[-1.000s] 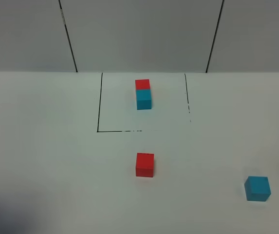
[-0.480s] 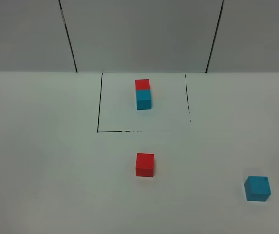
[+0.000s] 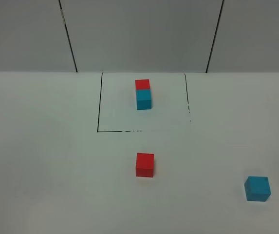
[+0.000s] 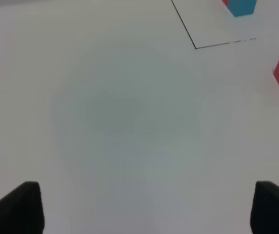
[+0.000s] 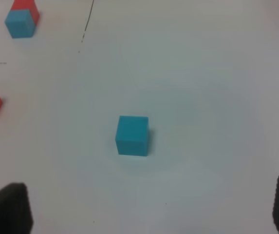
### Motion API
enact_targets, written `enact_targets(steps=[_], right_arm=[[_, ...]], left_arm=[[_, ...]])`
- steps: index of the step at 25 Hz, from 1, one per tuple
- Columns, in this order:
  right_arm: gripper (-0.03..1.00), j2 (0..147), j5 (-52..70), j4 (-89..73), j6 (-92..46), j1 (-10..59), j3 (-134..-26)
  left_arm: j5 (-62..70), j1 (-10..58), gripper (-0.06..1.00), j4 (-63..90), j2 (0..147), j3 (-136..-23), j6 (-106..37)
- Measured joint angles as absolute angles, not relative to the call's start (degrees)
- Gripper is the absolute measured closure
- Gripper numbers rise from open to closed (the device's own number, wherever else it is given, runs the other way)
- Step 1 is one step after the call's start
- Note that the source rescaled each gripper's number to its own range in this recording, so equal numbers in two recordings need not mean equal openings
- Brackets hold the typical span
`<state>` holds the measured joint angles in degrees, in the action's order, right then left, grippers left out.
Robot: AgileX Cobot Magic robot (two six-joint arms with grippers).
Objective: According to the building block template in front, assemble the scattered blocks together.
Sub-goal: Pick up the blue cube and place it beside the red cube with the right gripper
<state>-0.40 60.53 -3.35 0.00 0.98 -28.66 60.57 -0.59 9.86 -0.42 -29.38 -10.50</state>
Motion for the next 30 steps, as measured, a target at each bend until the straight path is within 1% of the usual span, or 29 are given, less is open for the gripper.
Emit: enact_targets(steps=[7, 16, 24, 30], right_arm=[[-0.03, -0.4, 60.5, -3.3, 0.0, 1.0, -28.7], [-0.03, -0.4, 60.5, -3.3, 0.0, 1.0, -28.7], [-0.03, -0.4, 60.5, -3.3, 0.0, 1.0, -28.7], [-0.03, -0.4, 60.5, -3.3, 0.0, 1.0, -28.7]], left_arm=[[61.1, -0.6, 0.13, 9.8, -0.5, -29.0, -10.1], [61.1, -0.6, 0.29, 9.8, -0.5, -29.0, -10.0], [61.1, -0.6, 0.32, 6.6, -0.5, -29.0, -4.2], [61.1, -0.6, 0.32, 6.0, -0.5, -29.0, -3.1]])
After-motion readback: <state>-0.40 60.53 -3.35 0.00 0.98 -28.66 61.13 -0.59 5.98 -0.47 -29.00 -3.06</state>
